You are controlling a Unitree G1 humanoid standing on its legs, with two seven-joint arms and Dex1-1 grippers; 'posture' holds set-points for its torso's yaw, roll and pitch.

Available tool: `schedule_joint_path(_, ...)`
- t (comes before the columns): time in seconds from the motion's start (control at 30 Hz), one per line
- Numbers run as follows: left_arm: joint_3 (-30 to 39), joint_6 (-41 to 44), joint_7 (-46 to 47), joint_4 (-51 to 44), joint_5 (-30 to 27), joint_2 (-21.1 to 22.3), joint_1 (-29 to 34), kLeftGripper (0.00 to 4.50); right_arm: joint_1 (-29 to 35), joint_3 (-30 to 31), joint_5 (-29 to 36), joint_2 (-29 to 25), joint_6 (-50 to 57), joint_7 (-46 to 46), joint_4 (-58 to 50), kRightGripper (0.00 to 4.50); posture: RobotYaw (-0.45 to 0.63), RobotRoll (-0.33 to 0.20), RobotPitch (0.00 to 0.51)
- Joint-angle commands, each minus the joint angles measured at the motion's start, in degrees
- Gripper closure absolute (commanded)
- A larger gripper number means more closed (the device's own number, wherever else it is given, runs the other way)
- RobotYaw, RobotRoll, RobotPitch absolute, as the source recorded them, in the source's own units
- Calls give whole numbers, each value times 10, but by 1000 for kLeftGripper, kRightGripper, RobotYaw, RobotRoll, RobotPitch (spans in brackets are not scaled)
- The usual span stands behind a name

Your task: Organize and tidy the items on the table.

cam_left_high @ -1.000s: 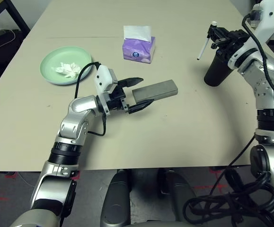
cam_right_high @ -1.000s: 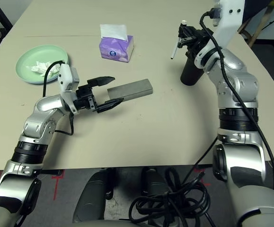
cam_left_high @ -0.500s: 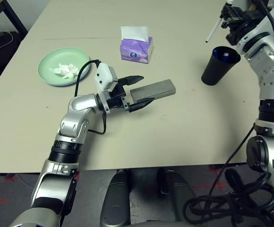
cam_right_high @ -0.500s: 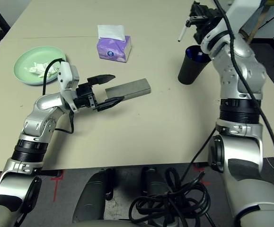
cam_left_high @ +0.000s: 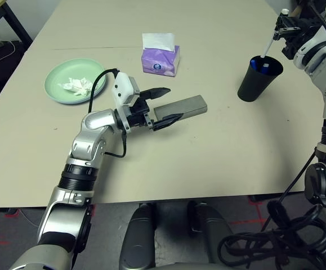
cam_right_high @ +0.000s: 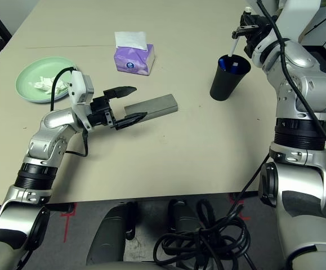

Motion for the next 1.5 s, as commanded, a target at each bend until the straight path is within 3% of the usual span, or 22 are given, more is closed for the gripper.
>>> schedule_joint_path(0.03,-5,-5,-4,6,4,-1,-5,0,11,-8,-2,-3,14,-3,-21,4202,50,0,151)
schedule_joint_path(0.27,2,1,4,10,-2,-8,-8,0,25,-9,0,-5,35,-3,-44,4202,45,0,151)
schedule_joint_path(0.63,-2,-3,-1,13,3,-7,-8,0,48,-14,-1,-6,54,-7,-69,89,39,0,147)
schedule_joint_path(0.83,0,-6,0,17,5,-5,-11,0,56,-25,13,10,31,0,-72,33,38,0,143)
schedule_joint_path(0.97,16,3,31,24,3,-9,-13,0,112,-12,14,34,-118,83,-76,33,33,0,141)
schedule_joint_path(1.07,44,32,88,38,-11,-28,-19,0,159,-11,25,92,-243,122,-71,33,47,0,138)
schedule_joint_path(1.23,69,7,186,74,35,-38,-19,0,221,-5,-20,145,-376,114,-18,33,73,0,137)
schedule_joint_path(1.5,142,-66,415,78,92,-80,-1,0,332,4,-24,191,-389,76,-21,33,86,0,134)
